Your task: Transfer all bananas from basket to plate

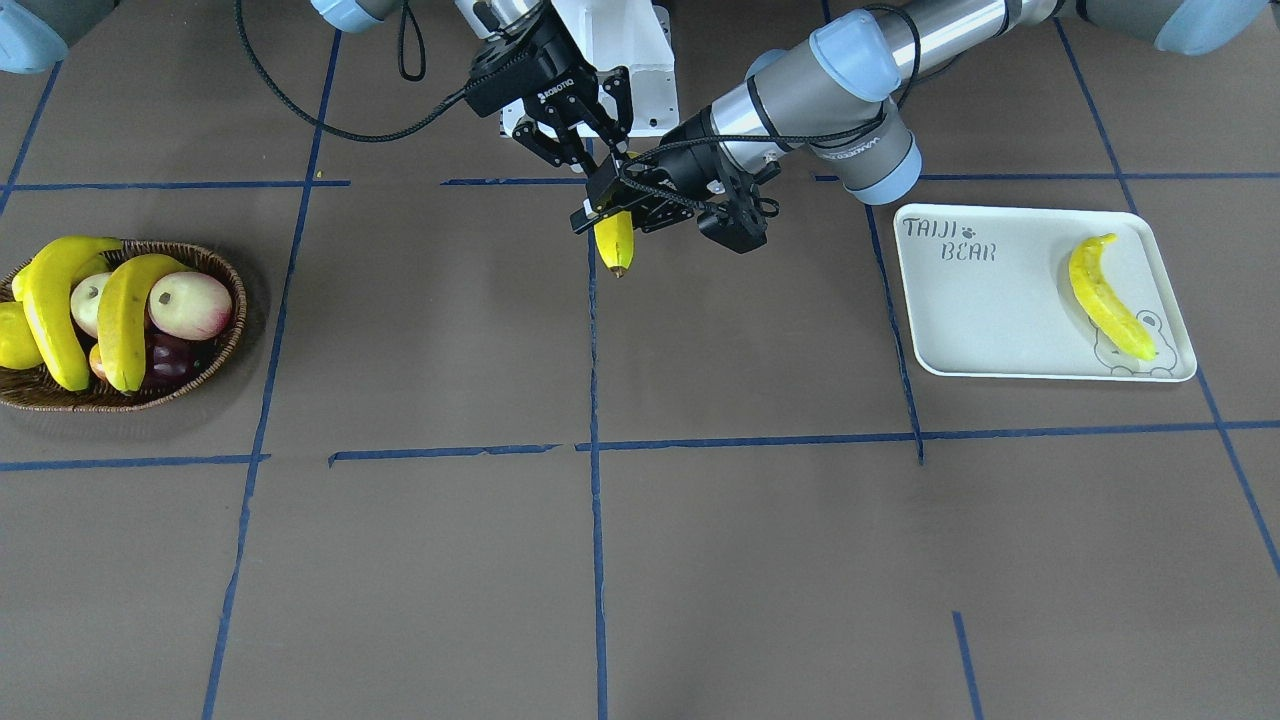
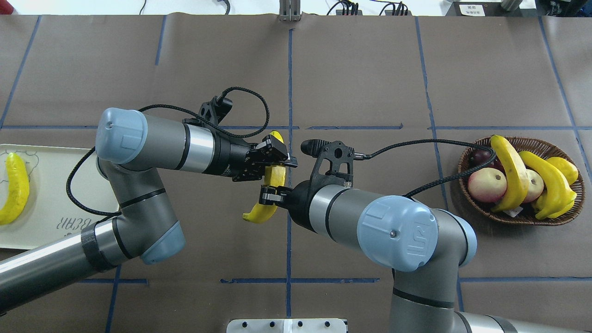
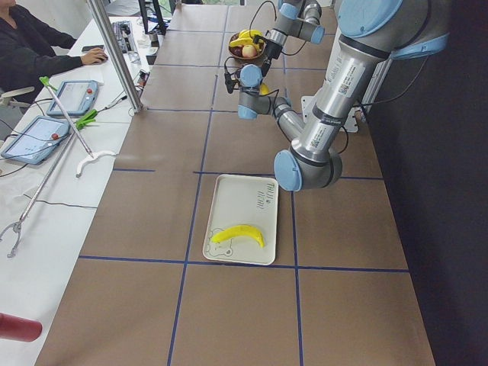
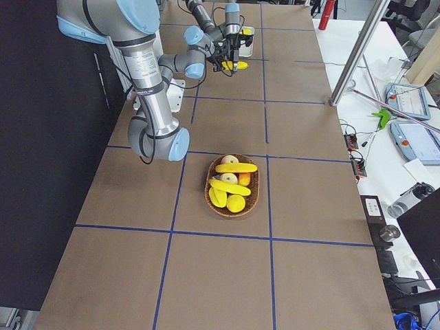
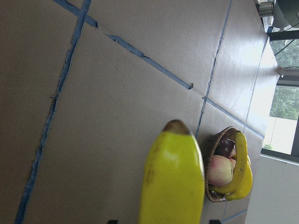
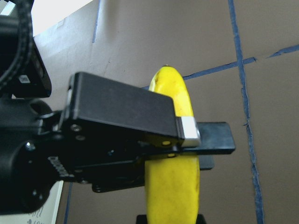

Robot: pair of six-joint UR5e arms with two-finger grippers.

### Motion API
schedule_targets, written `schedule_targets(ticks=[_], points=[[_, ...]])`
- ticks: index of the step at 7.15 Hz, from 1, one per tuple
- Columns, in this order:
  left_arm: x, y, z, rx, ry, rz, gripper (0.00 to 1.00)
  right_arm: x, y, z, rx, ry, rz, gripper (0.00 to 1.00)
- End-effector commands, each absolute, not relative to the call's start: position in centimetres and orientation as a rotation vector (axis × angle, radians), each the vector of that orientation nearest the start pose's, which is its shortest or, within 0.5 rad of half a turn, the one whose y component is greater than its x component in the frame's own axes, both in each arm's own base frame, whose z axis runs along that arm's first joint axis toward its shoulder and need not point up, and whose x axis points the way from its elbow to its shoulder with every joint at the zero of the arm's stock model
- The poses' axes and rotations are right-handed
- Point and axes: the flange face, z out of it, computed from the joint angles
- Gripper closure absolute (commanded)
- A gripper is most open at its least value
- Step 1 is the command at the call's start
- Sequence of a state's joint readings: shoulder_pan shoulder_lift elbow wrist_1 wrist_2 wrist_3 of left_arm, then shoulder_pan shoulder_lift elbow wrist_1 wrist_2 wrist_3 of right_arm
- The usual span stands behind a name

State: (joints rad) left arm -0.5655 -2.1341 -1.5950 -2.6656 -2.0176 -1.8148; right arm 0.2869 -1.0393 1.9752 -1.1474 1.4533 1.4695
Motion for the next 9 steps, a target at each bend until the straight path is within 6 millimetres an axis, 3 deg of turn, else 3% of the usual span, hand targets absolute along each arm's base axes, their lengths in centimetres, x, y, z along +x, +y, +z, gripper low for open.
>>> schedule_targets(ticks=[1, 2, 4, 5, 6, 7, 8, 9], points=[[47.9, -42.2, 19.7, -0.047, 1.671, -0.241, 1.00, -50.2, -29.6, 13.8, 0.343, -1.318, 0.221, 0.08], [47.8, -42.3, 19.7, -0.048, 1.671, -0.247, 1.00, -50.3, -29.0, 13.7, 0.334, -1.325, 0.215, 0.00], [47.5, -42.6, 19.9, -0.044, 1.669, -0.248, 1.00, -49.9, -28.9, 13.3, 0.334, -1.336, 0.212, 0.00], [47.4, -42.8, 20.2, -0.044, 1.661, -0.254, 1.00, -48.9, -28.7, 12.8, 0.328, -1.354, 0.205, 0.00], [45.9, -44.6, 21.2, -0.036, 1.630, -0.287, 1.00, -46.4, -29.1, 12.2, 0.308, -1.380, 0.188, 0.00], [43.8, -46.3, 23.4, -0.079, 1.551, -0.311, 1.00, -43.3, -30.2, 13.3, 0.276, -1.382, 0.174, 0.00], [38.7, -49.3, 28.5, -0.105, 1.452, -0.390, 1.00, -40.2, -32.1, 15.4, 0.234, -1.360, 0.169, 0.00], [34.2, -50.0, 31.7, -0.051, 1.420, -0.370, 1.00, -37.1, -34.7, 17.8, 0.206, -1.323, 0.194, 0.00]])
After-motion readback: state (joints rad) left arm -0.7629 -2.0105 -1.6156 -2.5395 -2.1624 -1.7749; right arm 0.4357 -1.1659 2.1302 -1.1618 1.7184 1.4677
